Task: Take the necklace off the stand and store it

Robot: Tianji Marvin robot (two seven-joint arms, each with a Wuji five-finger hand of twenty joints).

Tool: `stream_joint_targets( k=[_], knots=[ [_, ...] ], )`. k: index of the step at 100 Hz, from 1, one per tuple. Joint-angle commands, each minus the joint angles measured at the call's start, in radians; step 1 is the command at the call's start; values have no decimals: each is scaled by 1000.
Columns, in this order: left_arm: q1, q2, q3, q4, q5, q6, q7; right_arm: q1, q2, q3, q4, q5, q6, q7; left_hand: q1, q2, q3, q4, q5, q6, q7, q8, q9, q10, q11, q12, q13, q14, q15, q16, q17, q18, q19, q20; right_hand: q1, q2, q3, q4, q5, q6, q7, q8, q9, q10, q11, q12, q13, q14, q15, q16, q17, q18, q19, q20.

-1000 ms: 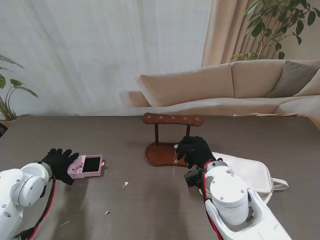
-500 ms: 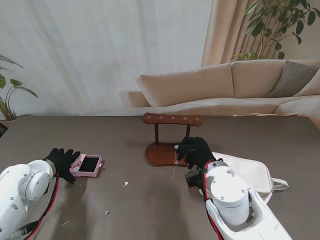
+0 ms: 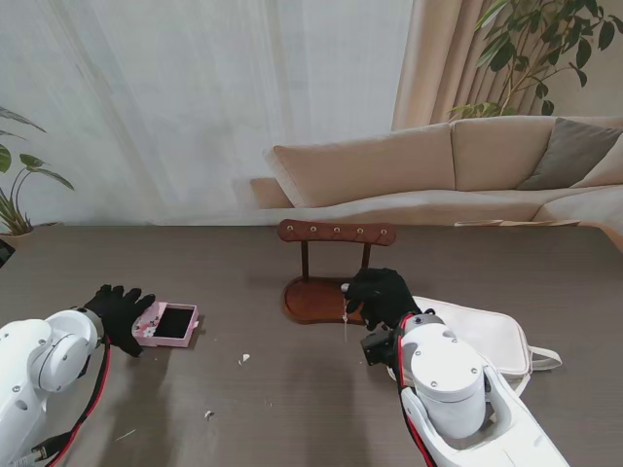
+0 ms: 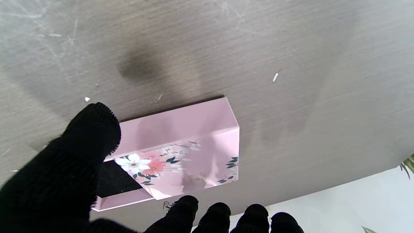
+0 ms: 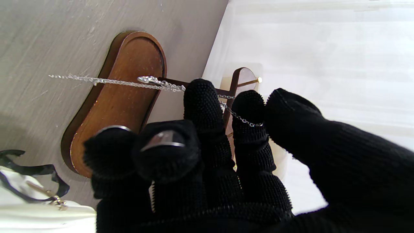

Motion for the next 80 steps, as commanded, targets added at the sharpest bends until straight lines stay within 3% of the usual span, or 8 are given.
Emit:
stream_joint_targets(
  k=[1,23,47,72,80],
  knots=[
    [-17,1,1,4,9,-4,-12,-4,-4,-4,1,3,3,16,2,9,-14,-18,-22,-10,-3,-9,-35,13,-13,-14,-38,12,-24,-12,1,-16,-37,-22,10,-45,50,-16,25,-8,4,19,39,16,-4,12,28,-27,26,6,275,1,36,-15],
    [-72,5,54,76,24,-1,24,-2,-3,-3,3,3,8,20,-5,9,-21,-18,-22,-17,-3,-9,-35,14,-13,-14,-37,9,-24,-12,1,-18,-37,-21,11,-44,50,-16,24,-7,4,19,40,16,-3,12,29,-27,26,7,275,1,36,-14],
    [-138,13,122,151,16,5,7,-2,-3,2,2,5,16,25,-3,2,-16,-18,-22,-31,-3,-9,-35,9,-13,-14,-37,7,-24,-12,2,-20,-37,-21,12,-45,50,-16,26,-6,4,19,40,17,-3,12,29,-27,28,7,275,1,36,-14],
    [-150,19,157,187,11,-11,-2,-5,-3,5,0,14,20,26,0,-7,-1,-17,-21,-41,-3,-9,-32,1,-11,-13,-36,1,-24,-12,1,-17,-37,-21,12,-44,49,-17,26,-5,4,19,39,17,-3,12,29,-27,28,7,275,1,36,-14],
    [-144,21,159,192,18,-27,1,-4,-3,5,1,15,19,26,-11,-19,28,-23,-21,-40,29,54,-27,-4,0,40,-35,-9,-22,-6,1,-17,-37,-21,13,-43,49,-16,26,-5,4,19,39,18,-4,12,29,-28,28,7,275,1,36,-14]
  ],
)
